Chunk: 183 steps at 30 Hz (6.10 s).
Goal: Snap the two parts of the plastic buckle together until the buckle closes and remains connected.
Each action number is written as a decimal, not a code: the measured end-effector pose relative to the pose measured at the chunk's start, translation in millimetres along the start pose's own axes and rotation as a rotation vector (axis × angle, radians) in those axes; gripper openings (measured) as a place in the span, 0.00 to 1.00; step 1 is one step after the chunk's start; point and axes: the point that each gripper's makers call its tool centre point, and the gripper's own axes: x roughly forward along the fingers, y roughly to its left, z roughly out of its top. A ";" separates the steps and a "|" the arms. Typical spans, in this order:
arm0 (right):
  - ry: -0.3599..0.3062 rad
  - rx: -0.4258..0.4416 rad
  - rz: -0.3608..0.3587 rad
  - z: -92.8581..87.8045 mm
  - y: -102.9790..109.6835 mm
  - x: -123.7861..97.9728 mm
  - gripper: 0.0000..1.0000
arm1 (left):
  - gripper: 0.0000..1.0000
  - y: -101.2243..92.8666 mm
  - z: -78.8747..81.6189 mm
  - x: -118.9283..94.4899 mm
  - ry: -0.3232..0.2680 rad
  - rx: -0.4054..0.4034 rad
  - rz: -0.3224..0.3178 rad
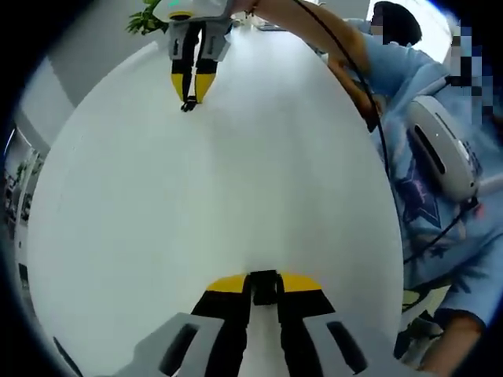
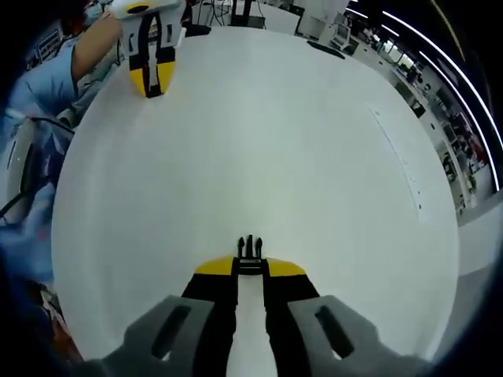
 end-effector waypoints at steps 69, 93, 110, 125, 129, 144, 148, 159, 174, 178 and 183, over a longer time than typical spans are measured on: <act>-0.140 -0.125 0.176 67.0 90.4 7.3 0.11 | 0.12 3.3 49.7 16.1 -0.146 -0.020 0.037; -0.198 -0.126 0.180 98.9 114.8 21.9 0.11 | 0.12 1.6 57.7 18.4 -0.191 -0.011 0.050; -0.219 -0.128 0.166 114.1 119.0 25.0 0.11 | 0.12 2.2 60.6 17.6 -0.213 -0.012 0.067; -0.267 -0.084 0.167 112.4 113.8 24.0 0.11 | 0.12 2.6 61.9 18.0 -0.213 -0.022 0.081; -0.294 -0.084 0.170 112.2 113.2 23.9 0.11 | 0.12 2.6 62.1 18.2 -0.213 -0.025 0.080; -0.391 -0.076 0.175 111.4 109.6 24.1 0.11 | 0.12 4.1 64.3 19.6 -0.217 -0.027 0.075; -0.407 -0.073 0.177 112.0 108.2 24.1 0.11 | 0.12 3.7 65.2 20.5 -0.216 -0.023 0.073; -0.369 -0.116 0.178 113.4 108.8 24.6 0.18 | 0.12 3.1 63.6 21.2 -0.224 -0.037 0.065; -0.328 -0.090 0.221 110.2 109.5 28.0 0.12 | 0.12 3.7 63.1 21.2 -0.233 -0.041 0.049; -0.320 -0.107 0.223 109.3 110.4 27.5 0.12 | 0.12 4.1 63.3 21.1 -0.237 -0.045 0.047; -0.350 -0.103 0.233 106.2 109.2 25.8 0.12 | 0.12 3.3 63.3 21.4 -0.248 -0.049 0.047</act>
